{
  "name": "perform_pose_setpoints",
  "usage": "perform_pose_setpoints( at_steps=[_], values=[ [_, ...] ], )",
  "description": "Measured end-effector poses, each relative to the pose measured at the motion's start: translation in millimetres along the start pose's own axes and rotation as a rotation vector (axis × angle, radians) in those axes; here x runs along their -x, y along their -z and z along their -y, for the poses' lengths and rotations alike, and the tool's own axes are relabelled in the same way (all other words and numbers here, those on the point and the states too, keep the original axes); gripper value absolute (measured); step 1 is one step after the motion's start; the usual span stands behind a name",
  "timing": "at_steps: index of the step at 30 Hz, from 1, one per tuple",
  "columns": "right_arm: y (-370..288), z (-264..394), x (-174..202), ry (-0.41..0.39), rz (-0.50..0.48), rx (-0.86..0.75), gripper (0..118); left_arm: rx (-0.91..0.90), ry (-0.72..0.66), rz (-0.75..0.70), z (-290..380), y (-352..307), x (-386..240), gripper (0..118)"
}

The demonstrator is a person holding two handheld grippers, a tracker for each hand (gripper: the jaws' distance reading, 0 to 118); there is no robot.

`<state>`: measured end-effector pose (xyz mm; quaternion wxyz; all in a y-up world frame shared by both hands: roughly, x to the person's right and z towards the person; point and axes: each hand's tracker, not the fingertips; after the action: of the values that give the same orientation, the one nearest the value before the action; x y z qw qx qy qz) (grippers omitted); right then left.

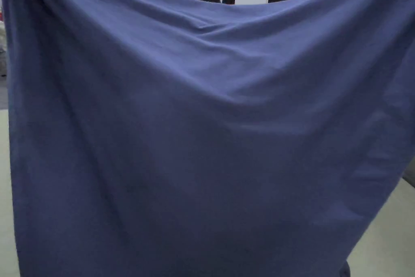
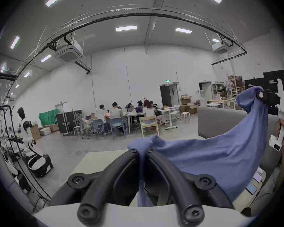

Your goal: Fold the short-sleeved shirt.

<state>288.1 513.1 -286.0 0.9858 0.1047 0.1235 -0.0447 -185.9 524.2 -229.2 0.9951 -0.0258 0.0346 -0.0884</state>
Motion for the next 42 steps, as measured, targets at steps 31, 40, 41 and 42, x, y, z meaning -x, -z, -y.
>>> perform_pose_setpoints(
  at_steps=[31,40,41,42],
  values=[
    [347.7,256.7,-0.8,0.012,0.113,0.429,7,0.442,0.013,-0.183,207.4,417.2,35.0,1],
    [329.0,383.8,-32.1,0.121,0.147,0.624,7,0.61,-0.019,-0.114,320.3,423.0,5.9,1],
    [321.6,389.0,-34.1,0.112,0.146,0.633,7,0.618,0.005,-0.101,323.1,416.9,-2.8,1],
    [306.2,395.0,-37.5,0.109,0.135,0.645,7,0.628,0.011,-0.096,331.1,404.5,-7.5,1]
  ],
)
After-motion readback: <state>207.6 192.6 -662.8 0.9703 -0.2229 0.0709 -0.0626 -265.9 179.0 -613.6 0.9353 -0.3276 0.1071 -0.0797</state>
